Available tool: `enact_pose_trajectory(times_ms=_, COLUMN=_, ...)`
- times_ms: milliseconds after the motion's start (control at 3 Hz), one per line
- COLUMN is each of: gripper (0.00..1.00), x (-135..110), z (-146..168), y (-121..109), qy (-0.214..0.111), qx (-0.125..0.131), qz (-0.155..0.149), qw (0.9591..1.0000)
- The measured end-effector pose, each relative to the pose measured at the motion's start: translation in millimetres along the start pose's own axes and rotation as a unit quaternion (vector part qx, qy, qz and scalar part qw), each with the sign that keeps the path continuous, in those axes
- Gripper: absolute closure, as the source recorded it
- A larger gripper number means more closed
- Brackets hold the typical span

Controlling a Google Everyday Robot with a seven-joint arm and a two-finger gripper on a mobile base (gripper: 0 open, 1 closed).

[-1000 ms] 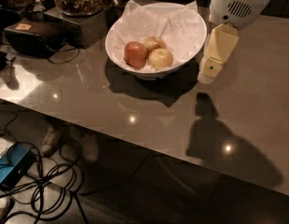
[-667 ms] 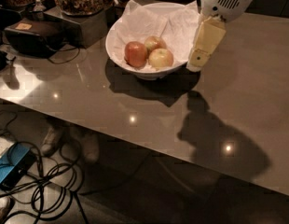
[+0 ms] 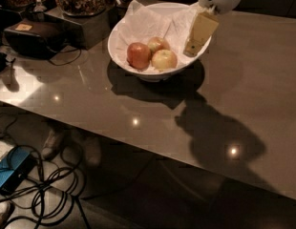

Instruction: Pick apple from white bowl

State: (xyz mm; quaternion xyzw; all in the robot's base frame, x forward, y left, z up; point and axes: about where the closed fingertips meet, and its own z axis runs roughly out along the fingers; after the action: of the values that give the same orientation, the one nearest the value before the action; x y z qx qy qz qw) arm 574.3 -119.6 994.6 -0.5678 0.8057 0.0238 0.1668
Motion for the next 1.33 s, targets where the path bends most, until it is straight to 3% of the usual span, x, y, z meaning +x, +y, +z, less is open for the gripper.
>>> enact_pose_trajectory(times_ms=1333, gripper=0.29, x=-37, z=47, y=-40, qy=0.036, qx=-0.004, qz=-0.002, qw=0.9994)
